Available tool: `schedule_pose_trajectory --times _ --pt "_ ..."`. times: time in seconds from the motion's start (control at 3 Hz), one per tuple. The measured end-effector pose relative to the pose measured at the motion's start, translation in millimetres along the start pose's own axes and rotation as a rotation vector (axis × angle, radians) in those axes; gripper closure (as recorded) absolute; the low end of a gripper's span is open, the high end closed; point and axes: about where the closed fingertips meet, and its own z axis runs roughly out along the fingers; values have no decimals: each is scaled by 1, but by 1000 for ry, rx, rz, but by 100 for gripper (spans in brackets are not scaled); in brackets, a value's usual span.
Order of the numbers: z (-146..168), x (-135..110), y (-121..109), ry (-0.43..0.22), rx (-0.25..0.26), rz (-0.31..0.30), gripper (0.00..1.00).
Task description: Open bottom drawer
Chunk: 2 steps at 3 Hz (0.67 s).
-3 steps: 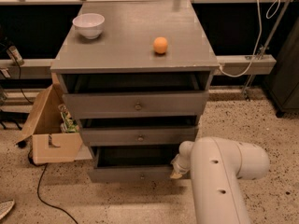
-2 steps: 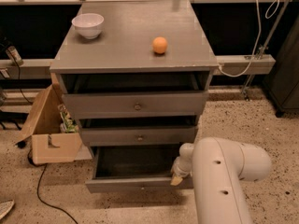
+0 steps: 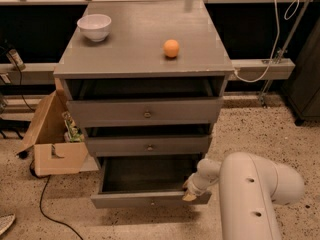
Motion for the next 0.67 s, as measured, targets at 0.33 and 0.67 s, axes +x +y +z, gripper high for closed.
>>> schedule_pose_trajectory --times 0.33,0.67 --pt "0 0 0 0 0 0 44" --pt "1 0 2 -3 -4 -4 13"
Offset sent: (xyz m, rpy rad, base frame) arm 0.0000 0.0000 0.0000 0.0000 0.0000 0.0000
